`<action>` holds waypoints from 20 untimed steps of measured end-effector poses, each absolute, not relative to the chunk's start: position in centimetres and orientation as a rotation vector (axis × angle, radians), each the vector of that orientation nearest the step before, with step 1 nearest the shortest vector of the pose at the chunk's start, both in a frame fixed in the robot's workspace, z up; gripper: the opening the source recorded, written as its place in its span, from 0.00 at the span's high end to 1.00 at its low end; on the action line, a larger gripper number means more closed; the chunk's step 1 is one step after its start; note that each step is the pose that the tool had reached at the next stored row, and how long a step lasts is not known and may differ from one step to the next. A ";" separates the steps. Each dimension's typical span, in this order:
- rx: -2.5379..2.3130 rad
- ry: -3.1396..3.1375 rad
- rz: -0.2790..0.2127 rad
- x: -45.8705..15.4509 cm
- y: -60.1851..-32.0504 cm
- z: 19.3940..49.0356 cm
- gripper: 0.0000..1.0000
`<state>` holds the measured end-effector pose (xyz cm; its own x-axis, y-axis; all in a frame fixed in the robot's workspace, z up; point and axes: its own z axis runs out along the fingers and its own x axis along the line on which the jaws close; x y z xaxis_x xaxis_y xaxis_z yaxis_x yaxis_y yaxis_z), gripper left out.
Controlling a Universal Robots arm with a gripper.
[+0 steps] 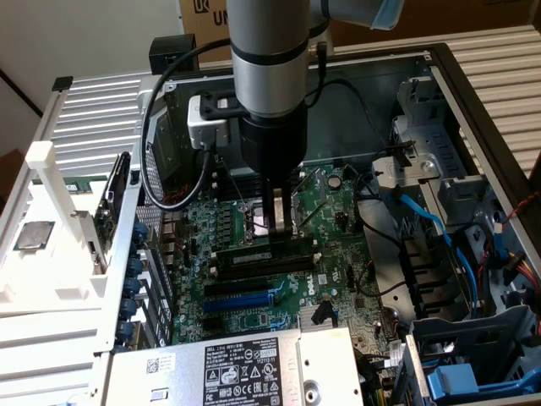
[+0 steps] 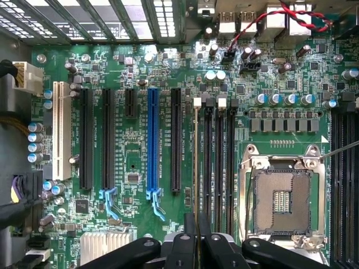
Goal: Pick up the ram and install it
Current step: 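Insert the ram into the slot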
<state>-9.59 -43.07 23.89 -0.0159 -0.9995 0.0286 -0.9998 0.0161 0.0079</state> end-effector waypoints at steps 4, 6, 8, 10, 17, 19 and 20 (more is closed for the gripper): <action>2.179 -2.214 0.020 -9.5 -43.1 23.9 0.88; 2.178 -2.213 0.019 -9.5 -43.1 23.9 0.88; 2.178 -2.213 0.019 -9.5 -43.1 23.9 0.88; 2.178 -2.213 0.019 -9.5 -43.1 23.9 0.88; 2.178 -2.213 0.020 -9.6 -43.0 23.9 0.88; 2.178 -2.213 0.019 -9.6 -43.1 23.9 0.88; 2.178 -2.213 0.019 -9.6 -43.1 23.9 0.88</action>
<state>-9.58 -43.05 23.90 -0.0156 -0.9993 0.0349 -0.9997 0.0162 0.0168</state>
